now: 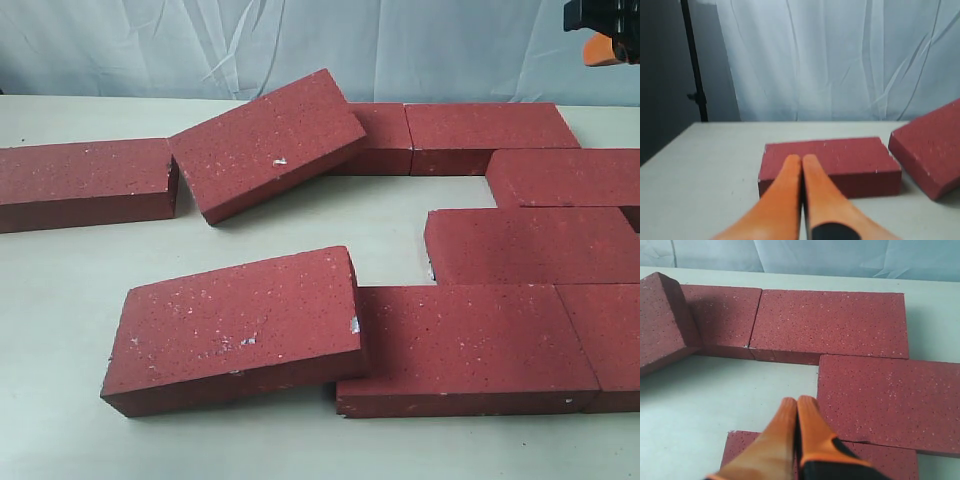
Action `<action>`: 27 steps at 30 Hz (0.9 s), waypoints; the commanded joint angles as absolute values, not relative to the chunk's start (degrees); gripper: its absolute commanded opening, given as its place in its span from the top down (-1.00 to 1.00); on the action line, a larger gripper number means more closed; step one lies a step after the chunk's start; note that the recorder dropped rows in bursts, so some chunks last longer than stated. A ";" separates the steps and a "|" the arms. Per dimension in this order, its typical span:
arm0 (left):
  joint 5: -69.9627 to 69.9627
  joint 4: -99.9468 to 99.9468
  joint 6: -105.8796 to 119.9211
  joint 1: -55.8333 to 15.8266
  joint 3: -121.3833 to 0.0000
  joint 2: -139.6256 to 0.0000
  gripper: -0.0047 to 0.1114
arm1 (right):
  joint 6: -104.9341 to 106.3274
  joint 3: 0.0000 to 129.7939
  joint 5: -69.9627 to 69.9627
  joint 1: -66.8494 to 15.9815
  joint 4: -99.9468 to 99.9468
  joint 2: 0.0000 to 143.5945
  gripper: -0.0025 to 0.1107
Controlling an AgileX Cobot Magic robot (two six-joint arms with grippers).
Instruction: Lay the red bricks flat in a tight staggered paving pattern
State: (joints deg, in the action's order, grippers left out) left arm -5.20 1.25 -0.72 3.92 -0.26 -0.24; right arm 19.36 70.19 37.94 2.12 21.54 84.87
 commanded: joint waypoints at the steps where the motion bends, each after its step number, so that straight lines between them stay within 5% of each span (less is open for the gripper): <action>1: 4.34 1.26 -1.08 3.99 0.00 0.00 0.92 | 19.72 70.58 37.65 2.22 21.79 84.87 0.97; 27: 7.32 0.73 -1.32 3.99 0.00 0.00 0.92 | 19.72 70.45 37.77 2.22 21.79 84.87 0.97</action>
